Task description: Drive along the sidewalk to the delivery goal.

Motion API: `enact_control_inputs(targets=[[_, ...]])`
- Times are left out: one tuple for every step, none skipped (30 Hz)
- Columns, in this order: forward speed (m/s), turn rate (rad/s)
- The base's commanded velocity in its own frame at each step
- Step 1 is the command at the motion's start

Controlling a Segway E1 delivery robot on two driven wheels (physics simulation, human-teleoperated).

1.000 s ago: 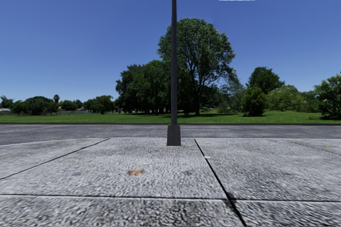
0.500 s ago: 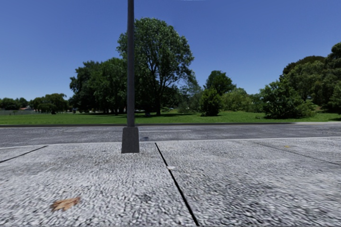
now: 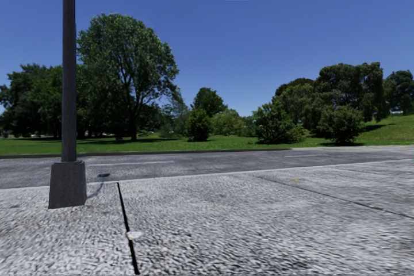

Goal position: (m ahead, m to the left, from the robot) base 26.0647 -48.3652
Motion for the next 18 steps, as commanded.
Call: enact_control_inputs(targets=[[1.53, -0.71], [1.53, -0.71], [1.54, -0.71], [1.54, -0.71], [1.54, -0.71], [1.54, -0.71], [1.55, -0.71], [1.55, -0.71], [1.55, -0.71], [1.55, -0.71], [1.55, -0.71], [1.55, -0.71], [1.55, -0.71], [1.55, -0.71], [1.55, -0.71], [1.55, -0.71], [1.55, -0.71], [1.55, -0.71]])
